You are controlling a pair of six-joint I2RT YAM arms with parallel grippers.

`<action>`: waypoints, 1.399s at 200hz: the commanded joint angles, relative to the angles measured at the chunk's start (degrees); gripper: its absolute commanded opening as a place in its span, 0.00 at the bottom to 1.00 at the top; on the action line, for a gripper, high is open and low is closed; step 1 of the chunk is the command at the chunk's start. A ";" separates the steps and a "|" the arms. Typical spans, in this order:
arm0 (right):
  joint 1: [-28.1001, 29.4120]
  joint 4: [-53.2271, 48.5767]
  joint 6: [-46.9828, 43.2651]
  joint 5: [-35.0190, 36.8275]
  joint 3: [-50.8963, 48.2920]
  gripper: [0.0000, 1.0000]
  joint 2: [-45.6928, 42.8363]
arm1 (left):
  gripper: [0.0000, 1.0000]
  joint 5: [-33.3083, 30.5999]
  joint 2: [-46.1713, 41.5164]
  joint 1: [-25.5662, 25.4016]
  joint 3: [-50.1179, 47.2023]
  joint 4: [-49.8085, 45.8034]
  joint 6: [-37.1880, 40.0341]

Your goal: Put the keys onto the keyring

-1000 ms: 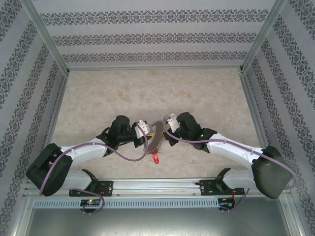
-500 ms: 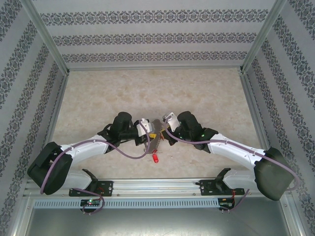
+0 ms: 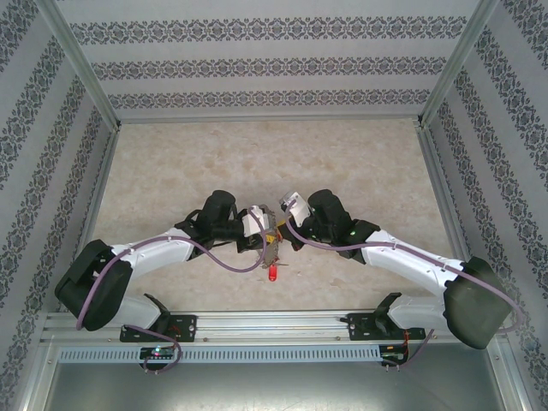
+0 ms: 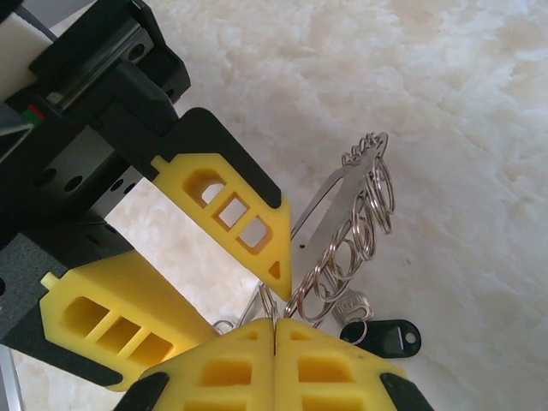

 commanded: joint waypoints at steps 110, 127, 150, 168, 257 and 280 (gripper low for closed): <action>0.88 0.86 -0.17 1.42 0.35 0.00 -0.93 | 0.00 -1.13 -1.50 -0.50 -0.13 1.05 0.35; 0.62 0.60 1.15 2.95 -0.79 0.00 -1.38 | 0.00 -2.04 -2.12 -0.43 -1.05 2.36 -0.30; 0.34 0.78 3.98 5.24 -2.15 0.00 -0.92 | 0.00 -2.85 -2.76 -0.47 -2.83 6.28 -2.21; -0.18 1.57 6.11 6.23 -3.21 0.00 -0.20 | 0.00 -3.63 -2.88 -0.42 -4.53 10.43 -4.31; -2.83 5.64 11.99 1.01 -3.24 0.00 4.13 | 0.00 -4.62 -1.70 -0.96 -8.88 21.70 -9.09; -3.28 5.68 12.78 -1.11 -2.83 0.00 5.15 | 0.00 -4.63 -1.89 -1.07 -9.86 23.90 -10.11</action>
